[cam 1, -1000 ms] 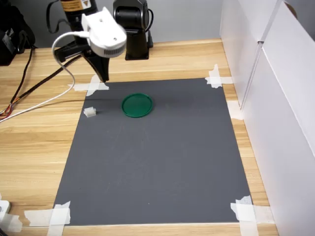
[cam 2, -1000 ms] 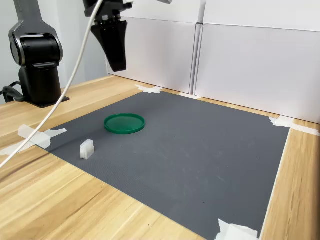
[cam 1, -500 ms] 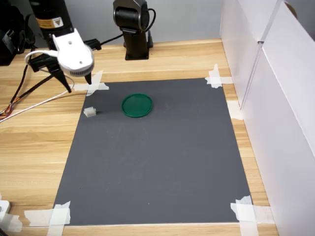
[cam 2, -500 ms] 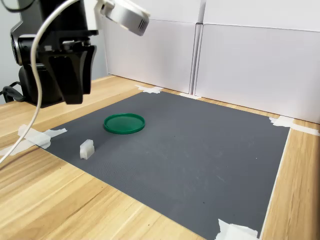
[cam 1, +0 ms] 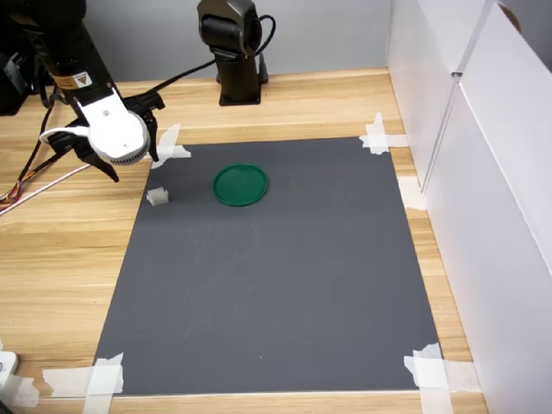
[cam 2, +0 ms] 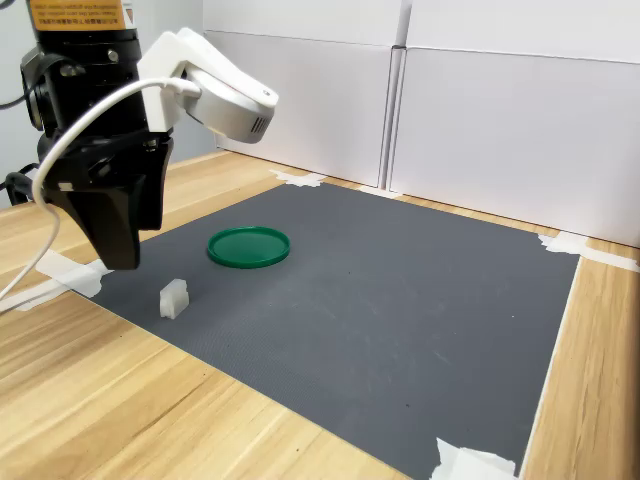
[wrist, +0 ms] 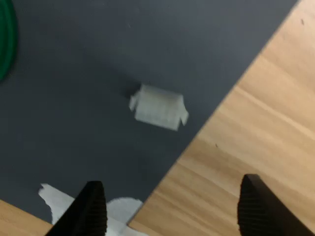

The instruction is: Grasp a white terminal and put it in the green lid.

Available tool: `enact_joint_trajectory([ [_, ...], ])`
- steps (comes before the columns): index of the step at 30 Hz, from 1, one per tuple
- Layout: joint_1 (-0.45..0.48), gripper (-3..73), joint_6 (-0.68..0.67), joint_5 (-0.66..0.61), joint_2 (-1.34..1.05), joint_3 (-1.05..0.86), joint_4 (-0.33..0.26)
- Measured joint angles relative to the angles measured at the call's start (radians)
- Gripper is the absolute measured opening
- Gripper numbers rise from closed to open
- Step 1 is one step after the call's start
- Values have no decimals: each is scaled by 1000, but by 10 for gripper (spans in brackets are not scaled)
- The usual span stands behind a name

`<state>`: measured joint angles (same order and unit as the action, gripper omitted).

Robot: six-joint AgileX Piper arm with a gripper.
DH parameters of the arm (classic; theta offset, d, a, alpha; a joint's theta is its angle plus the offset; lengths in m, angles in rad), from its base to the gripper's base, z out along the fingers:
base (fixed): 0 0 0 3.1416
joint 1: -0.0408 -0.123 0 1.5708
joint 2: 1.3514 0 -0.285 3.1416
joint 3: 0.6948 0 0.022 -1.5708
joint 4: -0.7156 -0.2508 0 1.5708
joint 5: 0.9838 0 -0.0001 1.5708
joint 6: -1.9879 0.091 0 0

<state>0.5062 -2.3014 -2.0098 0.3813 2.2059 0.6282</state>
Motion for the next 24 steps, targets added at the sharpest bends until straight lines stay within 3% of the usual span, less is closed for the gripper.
enact_joint_trajectory([
  [6, -8, 657, -46, -2, 2, 2, -34],
  [14, -77, 657, 33, 22, 58, 2, 57],
  [24, -80, 657, 23, 70, 105, 5, 60],
])
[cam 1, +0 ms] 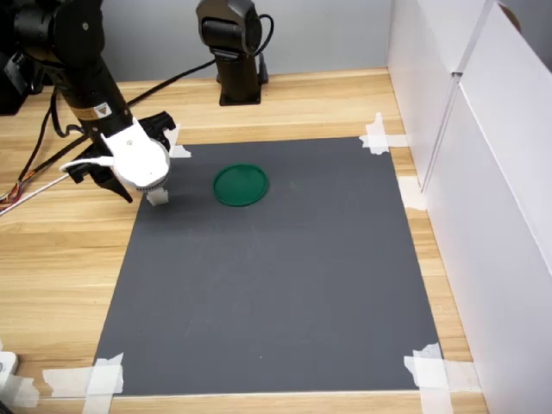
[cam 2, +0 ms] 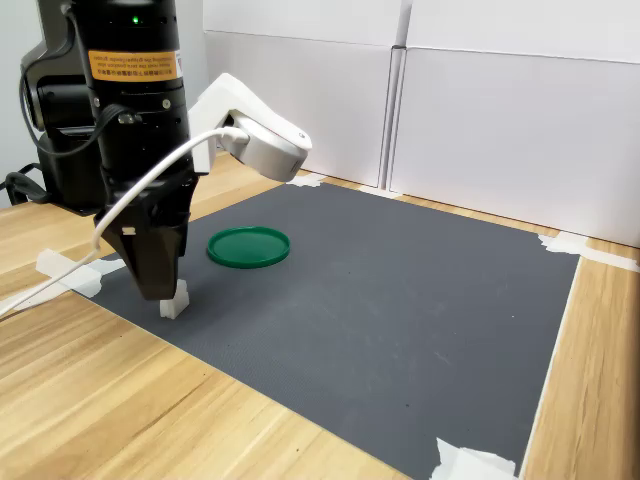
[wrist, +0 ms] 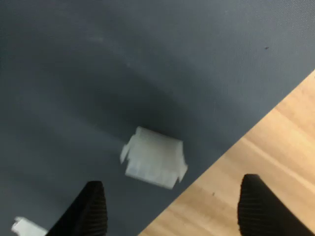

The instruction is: Grasp a white terminal and put it in the green lid.

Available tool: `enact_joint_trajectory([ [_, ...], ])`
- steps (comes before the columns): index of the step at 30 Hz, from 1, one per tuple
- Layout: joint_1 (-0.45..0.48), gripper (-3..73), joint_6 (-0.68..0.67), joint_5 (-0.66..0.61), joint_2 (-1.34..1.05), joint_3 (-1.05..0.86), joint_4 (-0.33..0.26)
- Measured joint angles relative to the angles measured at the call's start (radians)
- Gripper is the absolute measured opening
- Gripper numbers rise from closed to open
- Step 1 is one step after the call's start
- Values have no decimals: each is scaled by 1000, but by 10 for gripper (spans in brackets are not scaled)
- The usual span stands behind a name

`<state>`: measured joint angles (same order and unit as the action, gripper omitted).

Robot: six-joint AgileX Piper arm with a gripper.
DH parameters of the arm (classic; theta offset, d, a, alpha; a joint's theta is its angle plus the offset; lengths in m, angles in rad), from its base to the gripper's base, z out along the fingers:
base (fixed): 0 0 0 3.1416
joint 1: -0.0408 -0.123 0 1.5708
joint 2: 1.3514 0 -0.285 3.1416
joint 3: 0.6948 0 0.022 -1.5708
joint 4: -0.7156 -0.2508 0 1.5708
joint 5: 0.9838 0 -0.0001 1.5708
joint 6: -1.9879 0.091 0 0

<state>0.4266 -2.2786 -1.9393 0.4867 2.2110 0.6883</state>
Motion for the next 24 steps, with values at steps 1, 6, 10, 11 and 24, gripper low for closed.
enact_joint_trajectory([
  [1, 0, 657, 0, 3, 7, 0, 0],
  [6, 0, 657, -10, 4, 37, 0, 0],
  [10, 0, 657, -20, 1, 54, 1, 0],
  [11, 0, 657, -21, 1, 58, 1, 0],
  [24, 0, 614, -39, 2, 77, 3, -19],
])
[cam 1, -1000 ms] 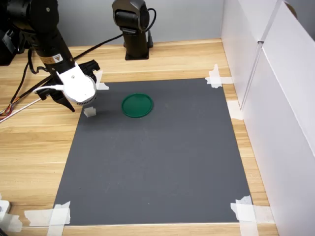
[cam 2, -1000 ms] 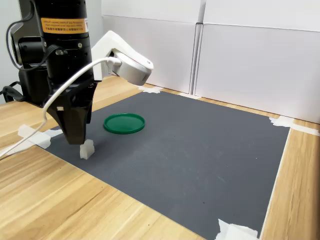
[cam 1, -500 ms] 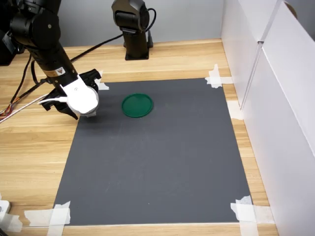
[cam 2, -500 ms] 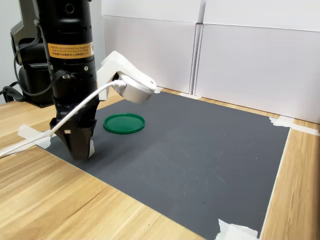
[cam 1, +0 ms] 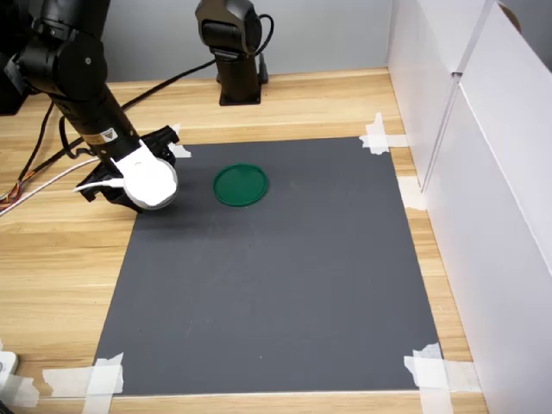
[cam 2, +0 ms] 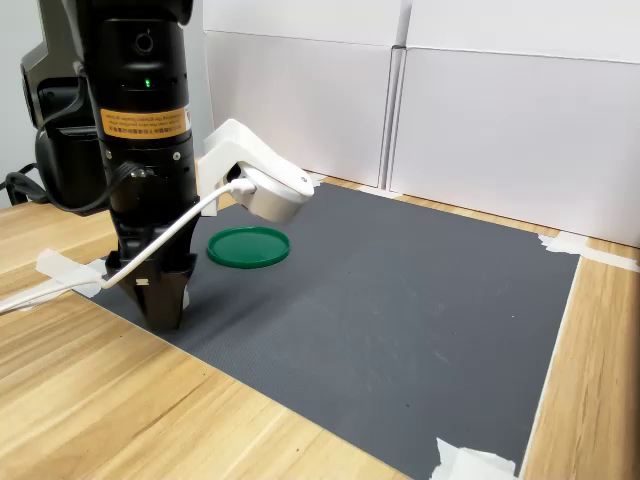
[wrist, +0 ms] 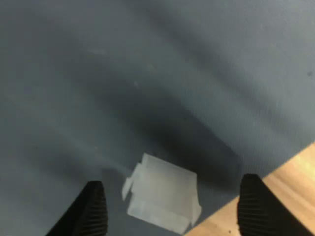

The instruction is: Grasp a white terminal and put it in the green lid.

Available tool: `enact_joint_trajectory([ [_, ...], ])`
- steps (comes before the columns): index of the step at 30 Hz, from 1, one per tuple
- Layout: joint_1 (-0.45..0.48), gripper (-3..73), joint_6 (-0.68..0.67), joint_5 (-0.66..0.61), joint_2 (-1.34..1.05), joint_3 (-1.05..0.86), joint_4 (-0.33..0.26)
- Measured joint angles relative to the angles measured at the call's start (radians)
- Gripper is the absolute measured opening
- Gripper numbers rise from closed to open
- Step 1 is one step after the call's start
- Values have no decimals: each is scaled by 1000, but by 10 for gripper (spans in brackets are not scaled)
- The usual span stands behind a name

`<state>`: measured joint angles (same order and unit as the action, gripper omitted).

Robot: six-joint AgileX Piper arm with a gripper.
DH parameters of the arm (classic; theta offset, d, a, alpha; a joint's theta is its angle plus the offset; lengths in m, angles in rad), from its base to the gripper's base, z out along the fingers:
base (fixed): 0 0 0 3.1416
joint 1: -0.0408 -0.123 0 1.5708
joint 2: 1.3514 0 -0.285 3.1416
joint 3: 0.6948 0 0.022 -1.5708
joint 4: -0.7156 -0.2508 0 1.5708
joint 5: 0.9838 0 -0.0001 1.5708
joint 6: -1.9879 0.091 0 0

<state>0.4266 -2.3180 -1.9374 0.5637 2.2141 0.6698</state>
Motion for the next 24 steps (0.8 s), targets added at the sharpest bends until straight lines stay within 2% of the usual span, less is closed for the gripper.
enact_joint_trajectory([
  [8, 0, 412, 12, 0, 0, 0, -4],
  [11, 0, 360, 15, 0, 0, 0, -4],
  [15, 0, 335, 29, -3, 0, 0, -4],
  [24, 0, 333, 11, -25, -96, 0, -16],
])
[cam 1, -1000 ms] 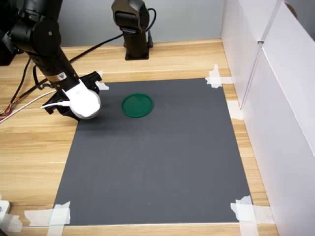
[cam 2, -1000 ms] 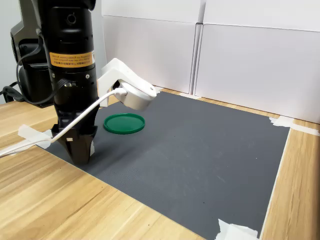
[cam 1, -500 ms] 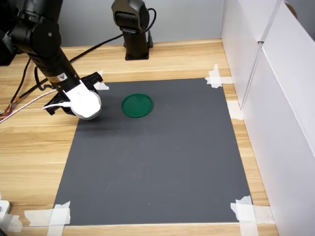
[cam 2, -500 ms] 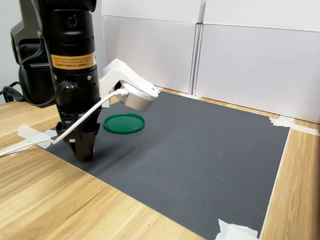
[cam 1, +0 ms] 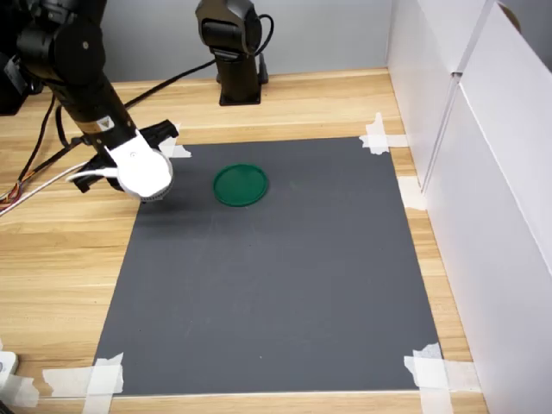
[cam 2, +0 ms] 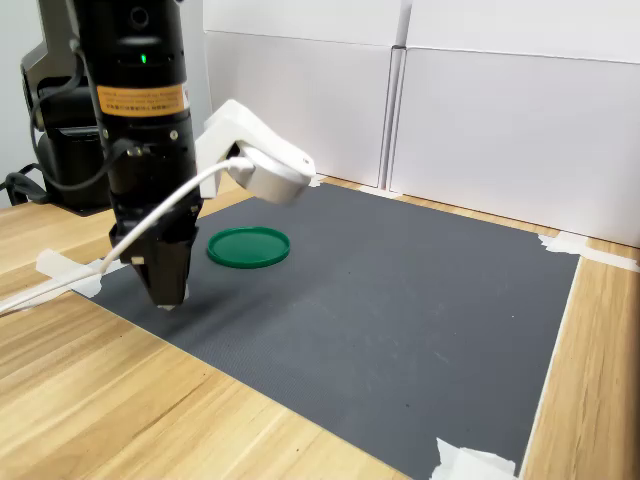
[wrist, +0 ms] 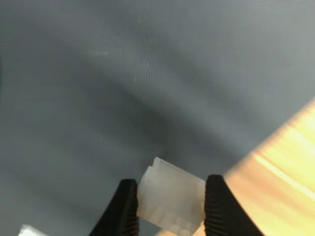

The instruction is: Grasp a white terminal and put it in the green lid.

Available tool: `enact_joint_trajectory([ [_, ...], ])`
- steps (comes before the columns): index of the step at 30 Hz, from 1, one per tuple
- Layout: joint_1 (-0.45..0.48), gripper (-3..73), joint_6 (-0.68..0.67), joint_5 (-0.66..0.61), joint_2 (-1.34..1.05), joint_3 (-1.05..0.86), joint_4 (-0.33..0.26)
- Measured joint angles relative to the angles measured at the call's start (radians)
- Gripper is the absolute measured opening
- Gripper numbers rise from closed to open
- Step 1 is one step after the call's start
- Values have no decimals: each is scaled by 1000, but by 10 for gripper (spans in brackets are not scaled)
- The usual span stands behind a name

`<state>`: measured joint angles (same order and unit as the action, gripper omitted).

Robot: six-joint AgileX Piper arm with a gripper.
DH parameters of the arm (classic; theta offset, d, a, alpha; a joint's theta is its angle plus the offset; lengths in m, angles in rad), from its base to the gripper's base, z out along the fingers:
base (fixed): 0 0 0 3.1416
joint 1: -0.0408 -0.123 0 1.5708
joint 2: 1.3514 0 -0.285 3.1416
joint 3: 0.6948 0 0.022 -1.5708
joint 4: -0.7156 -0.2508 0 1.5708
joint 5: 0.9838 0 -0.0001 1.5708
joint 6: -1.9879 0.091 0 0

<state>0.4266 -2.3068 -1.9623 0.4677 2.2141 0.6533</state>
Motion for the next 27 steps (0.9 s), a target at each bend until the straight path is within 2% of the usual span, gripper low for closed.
enact_joint_trajectory([
  [5, -6, 333, -51, -49, -91, 0, -50],
  [7, -29, 332, -60, -72, -121, 0, -51],
  [21, -378, 331, 120, -185, -207, 0, -18],
  [27, -467, 331, 166, -183, -204, 0, -15],
])
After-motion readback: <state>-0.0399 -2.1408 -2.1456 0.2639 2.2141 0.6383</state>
